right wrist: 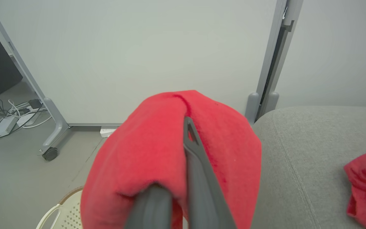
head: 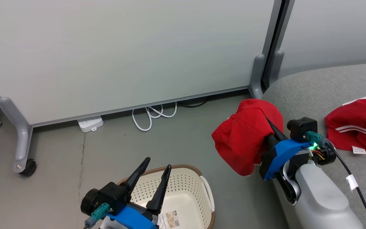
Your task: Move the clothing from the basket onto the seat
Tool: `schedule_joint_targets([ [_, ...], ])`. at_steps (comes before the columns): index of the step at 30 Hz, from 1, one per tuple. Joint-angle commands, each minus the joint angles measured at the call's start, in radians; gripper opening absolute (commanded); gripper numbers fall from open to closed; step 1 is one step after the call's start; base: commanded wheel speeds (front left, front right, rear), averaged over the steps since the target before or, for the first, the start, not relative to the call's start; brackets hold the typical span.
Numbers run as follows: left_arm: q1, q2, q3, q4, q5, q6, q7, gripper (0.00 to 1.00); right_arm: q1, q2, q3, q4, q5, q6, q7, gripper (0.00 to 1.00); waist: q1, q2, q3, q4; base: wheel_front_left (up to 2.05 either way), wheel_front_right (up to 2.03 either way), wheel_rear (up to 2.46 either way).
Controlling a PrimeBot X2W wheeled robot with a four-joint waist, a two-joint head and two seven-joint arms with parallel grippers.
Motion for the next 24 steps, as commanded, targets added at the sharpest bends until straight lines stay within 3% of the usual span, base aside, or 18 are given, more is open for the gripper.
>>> schedule_joint_targets([
  [1,-0.006,0.001,0.011,0.002,0.011,-0.003,-0.003,1.00,0.010,0.003,-0.004,-0.011,-0.008,0.000,0.002,0.00,0.0001,0.0000,0.003,-0.009,0.00,0.00,0.00],
  [10,-0.025,-0.008,0.023,-0.020,0.035,-0.011,-0.003,1.00,-0.050,-0.072,-0.050,-0.063,-0.028,0.000,0.041,0.00,0.0001,0.0000,0.069,-0.085,0.00,0.00,0.00],
  [17,-0.088,0.010,0.016,-0.045,0.064,-0.015,-0.003,1.00,-0.168,-0.219,-0.136,-0.121,-0.039,0.000,0.118,0.00,0.0001,0.0000,0.182,-0.165,0.00,0.00,0.00],
  [24,-0.185,0.059,-0.010,-0.090,0.091,-0.016,-0.003,1.00,-0.273,-0.345,-0.317,-0.182,-0.050,0.000,0.159,0.00,0.0001,0.0000,0.351,-0.236,0.00,0.00,0.00],
])
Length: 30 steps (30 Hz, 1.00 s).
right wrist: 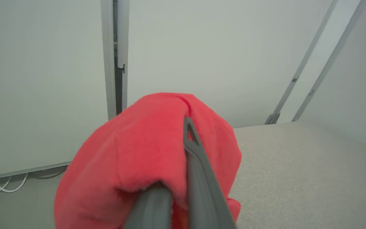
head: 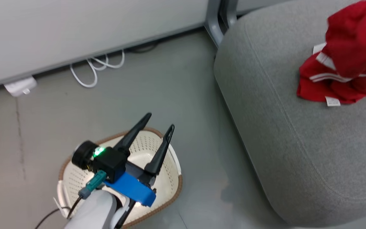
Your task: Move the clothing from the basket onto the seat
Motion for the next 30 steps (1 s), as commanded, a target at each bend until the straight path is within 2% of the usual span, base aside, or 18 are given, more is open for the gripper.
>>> schedule_joint_targets([
  [1,-0.038,0.022,-0.011,-0.014,0.008,-0.004,-0.003,1.00,-0.023,-0.007,-0.044,-0.002,-0.006,0.000,-0.003,0.00,-0.0001,0.0000,0.117,-0.061,0.00,0.00,0.00],
  [8,-0.136,0.080,-0.054,-0.061,0.020,-0.004,0.002,1.00,-0.049,0.023,-0.234,0.057,-0.028,0.000,-0.061,0.00,-0.0001,0.0000,0.275,-0.076,0.00,0.00,0.00],
  [13,-0.188,0.118,-0.075,-0.094,0.024,-0.004,0.018,1.00,-0.053,0.082,-0.325,0.143,-0.066,0.000,-0.132,0.00,-0.0001,0.0000,0.351,-0.061,0.00,0.00,0.00],
  [19,-0.201,0.145,-0.073,-0.124,0.023,-0.002,0.029,1.00,-0.072,0.131,-0.394,0.247,-0.133,0.000,-0.202,0.00,-0.0001,0.0000,0.385,-0.048,0.00,0.00,0.00],
  [25,-0.186,0.151,-0.068,-0.122,0.012,0.009,0.024,1.00,-0.095,0.145,-0.413,0.288,-0.189,0.000,-0.229,0.00,-0.0001,0.0000,0.375,-0.043,0.00,0.00,0.00],
  [26,-0.182,0.150,-0.067,-0.119,0.008,0.010,0.022,1.00,-0.097,0.146,-0.412,0.293,-0.200,0.000,-0.232,0.12,-0.0001,0.0000,0.369,-0.043,0.00,0.00,0.00],
  [27,-0.178,0.148,-0.066,-0.115,0.006,0.013,0.021,1.00,-0.101,0.149,-0.412,0.299,-0.210,0.000,-0.234,0.36,-0.0001,0.0000,0.363,-0.044,0.00,0.00,0.00],
  [28,-0.173,0.147,-0.065,-0.111,0.004,0.015,0.018,1.00,-0.103,0.151,-0.414,0.306,-0.216,0.000,-0.236,0.64,-0.0001,0.0000,0.355,-0.045,0.00,0.00,0.00],
  [29,-0.170,0.144,-0.065,-0.107,0.001,0.016,0.016,1.00,-0.103,0.150,-0.413,0.310,-0.221,0.000,-0.239,1.00,-0.0001,0.0000,0.347,-0.045,0.00,0.00,0.00],
  [30,-0.167,0.140,-0.066,-0.102,-0.001,0.018,0.013,1.00,-0.101,0.149,-0.410,0.316,-0.225,0.000,-0.238,1.00,-0.0001,0.0000,0.337,-0.045,0.00,0.00,0.00],
])
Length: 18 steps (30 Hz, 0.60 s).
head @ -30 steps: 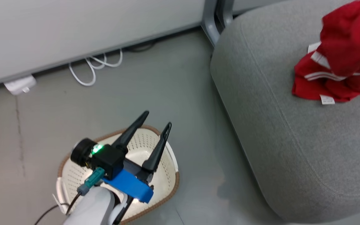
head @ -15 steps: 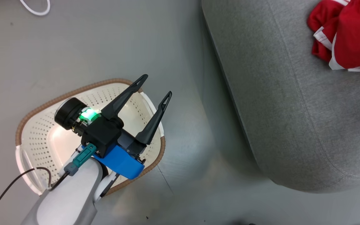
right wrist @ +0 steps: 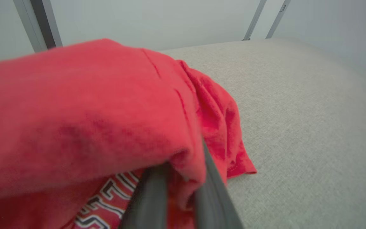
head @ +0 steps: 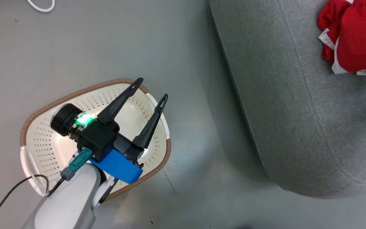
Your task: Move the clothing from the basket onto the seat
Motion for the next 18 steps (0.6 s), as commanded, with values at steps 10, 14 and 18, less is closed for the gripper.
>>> schedule_joint_targets([
  [10,0.077,-0.059,0.019,0.083,-0.043,0.012,-0.022,1.00,0.093,-0.018,0.122,0.024,-0.015,0.000,-0.010,1.00,-0.0002,0.0000,-0.194,0.020,0.00,0.00,0.00],
  [14,0.147,-0.091,0.056,0.083,-0.060,0.014,-0.021,1.00,0.153,-0.018,0.184,0.020,-0.007,0.000,-0.004,1.00,-0.0002,0.0000,-0.289,0.030,0.00,0.00,0.00],
  [18,0.231,-0.121,0.094,0.099,-0.069,0.011,-0.022,1.00,0.231,-0.009,0.230,-0.018,0.016,0.000,-0.002,1.00,-0.0002,0.0000,-0.389,0.060,0.00,0.00,0.00],
])
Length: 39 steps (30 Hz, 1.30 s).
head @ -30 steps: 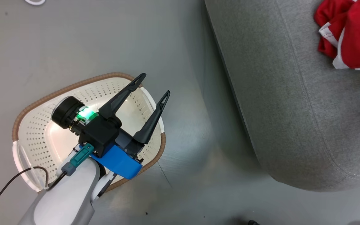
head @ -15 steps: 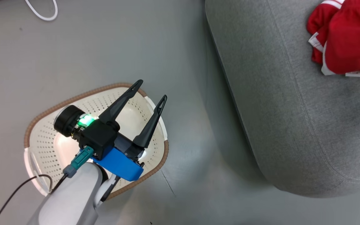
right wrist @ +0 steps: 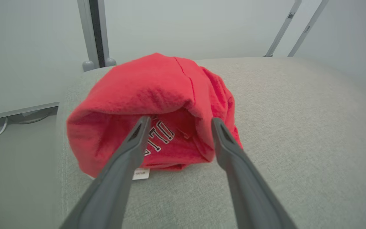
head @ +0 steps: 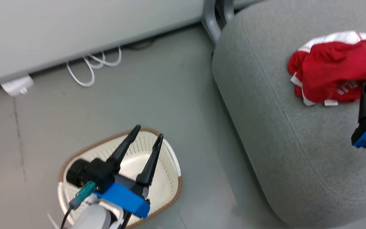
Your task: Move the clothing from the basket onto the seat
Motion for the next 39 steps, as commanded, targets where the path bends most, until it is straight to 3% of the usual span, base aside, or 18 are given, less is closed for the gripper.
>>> schedule_joint_targets([
  [1,0.037,-0.002,0.018,0.002,-0.007,0.002,-0.005,1.00,0.033,0.006,0.012,-0.023,0.012,0.000,-0.004,1.00,0.0003,0.0000,-0.101,0.036,0.00,0.00,0.00],
  [10,0.202,-0.045,0.148,0.016,-0.016,0.004,-0.004,1.00,0.288,0.087,0.082,-0.305,0.077,0.000,0.013,1.00,0.0003,0.0000,-0.249,0.129,0.00,0.00,0.00],
  [22,0.295,-0.081,0.307,0.027,-0.005,0.001,-0.004,1.00,0.606,0.221,0.110,-0.770,0.060,0.000,0.168,1.00,0.0003,0.0000,-0.307,0.237,0.00,0.00,0.00],
  [29,0.323,-0.099,0.395,0.021,0.010,0.003,-0.004,1.00,0.700,0.258,0.145,-0.890,0.059,0.000,0.217,1.00,0.0003,0.0000,-0.310,0.262,0.00,0.00,0.00],
  [39,0.345,-0.117,0.436,0.021,0.031,-0.011,-0.004,1.00,0.733,0.276,0.155,-0.934,0.064,0.000,0.250,1.00,0.0003,0.0000,-0.310,0.267,0.00,0.00,0.00],
])
